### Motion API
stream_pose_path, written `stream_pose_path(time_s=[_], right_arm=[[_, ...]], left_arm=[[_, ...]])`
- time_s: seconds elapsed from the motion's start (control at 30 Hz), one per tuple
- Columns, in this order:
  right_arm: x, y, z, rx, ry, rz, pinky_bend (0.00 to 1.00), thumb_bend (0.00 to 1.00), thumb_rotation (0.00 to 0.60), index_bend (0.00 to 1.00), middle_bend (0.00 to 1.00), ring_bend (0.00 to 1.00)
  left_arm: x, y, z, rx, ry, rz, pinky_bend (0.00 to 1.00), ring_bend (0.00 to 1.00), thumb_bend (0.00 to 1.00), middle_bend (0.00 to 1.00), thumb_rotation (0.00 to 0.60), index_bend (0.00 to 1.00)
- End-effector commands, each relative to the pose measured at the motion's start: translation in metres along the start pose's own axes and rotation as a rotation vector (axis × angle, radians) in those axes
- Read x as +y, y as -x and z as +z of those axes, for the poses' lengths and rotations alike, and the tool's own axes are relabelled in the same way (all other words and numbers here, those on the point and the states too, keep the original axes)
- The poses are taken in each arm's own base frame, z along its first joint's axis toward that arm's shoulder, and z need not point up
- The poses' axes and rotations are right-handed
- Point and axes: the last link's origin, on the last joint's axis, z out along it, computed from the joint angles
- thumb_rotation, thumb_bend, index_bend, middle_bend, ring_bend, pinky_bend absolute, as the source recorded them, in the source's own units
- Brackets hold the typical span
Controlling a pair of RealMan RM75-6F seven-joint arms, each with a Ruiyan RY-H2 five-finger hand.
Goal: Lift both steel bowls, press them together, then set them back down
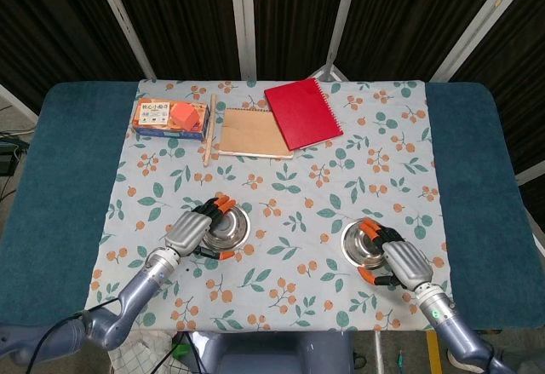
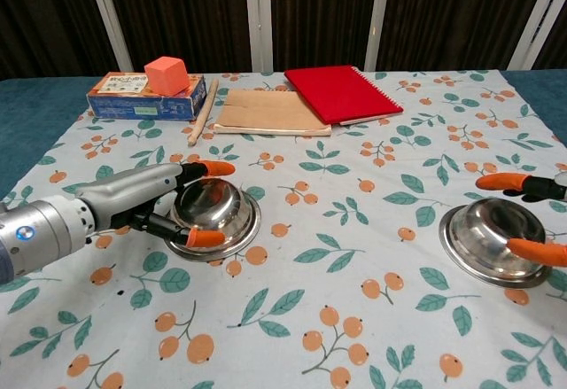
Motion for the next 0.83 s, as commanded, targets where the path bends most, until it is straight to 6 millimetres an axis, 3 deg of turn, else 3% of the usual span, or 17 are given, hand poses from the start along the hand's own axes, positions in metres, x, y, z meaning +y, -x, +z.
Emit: stream_pose_path(time_s=[0.03,0.13,0.27,0.4,0.53,0.63,0.73,0.83], right_arm=[[-0.004,-0.011,-0.011,0.056,-0.027,-0.013,0.06,0.42,0.325,0.00,0.00,0.00],[-0.004,-0.022,-0.024,0.131,-0.046,-0.056,0.03,0.42,0.329,0.00,0.00,0.00],[-0.004,-0.035,-0.051,0.259,-0.069,-0.136,0.00,0.42,0.347,0.00,0.00,0.00],[0.003,-0.042,-0.086,0.346,-0.031,-0.282,0.00,0.42,0.422,0.00,0.00,0.00],[0.019,-0.047,-0.124,0.406,0.106,-0.411,0.00,0.42,0.426,0.00,0.00,0.00],[0.033,-0.053,-0.148,0.488,0.242,-0.496,0.00,0.42,0.424,0.00,0.00,0.00],[0.037,-0.061,-0.162,0.554,0.318,-0.573,0.00,0.42,0.406,0.00,0.00,0.00],[0.037,-0.066,-0.168,0.605,0.344,-0.565,0.00,0.42,0.404,0.00,0.00,0.00]], left_arm=[[0.006,-0.016,-0.013,0.034,0.036,-0.043,0.17,0.00,0.05,0.00,0.256,0.00],[0.010,-0.030,-0.034,0.083,0.088,-0.021,0.16,0.00,0.05,0.00,0.241,0.00],[0.007,-0.044,-0.084,0.203,0.156,0.097,0.14,0.00,0.05,0.00,0.236,0.00],[-0.005,-0.051,-0.142,0.345,0.144,0.265,0.12,0.00,0.05,0.00,0.232,0.00],[-0.017,-0.050,-0.197,0.458,0.071,0.407,0.11,0.00,0.06,0.00,0.235,0.00],[-0.030,-0.038,-0.235,0.455,-0.076,0.485,0.09,0.00,0.06,0.00,0.264,0.00],[-0.036,-0.025,-0.257,0.430,-0.221,0.561,0.08,0.00,0.06,0.00,0.278,0.00],[-0.032,-0.026,-0.262,0.465,-0.251,0.583,0.08,0.00,0.06,0.00,0.277,0.00]])
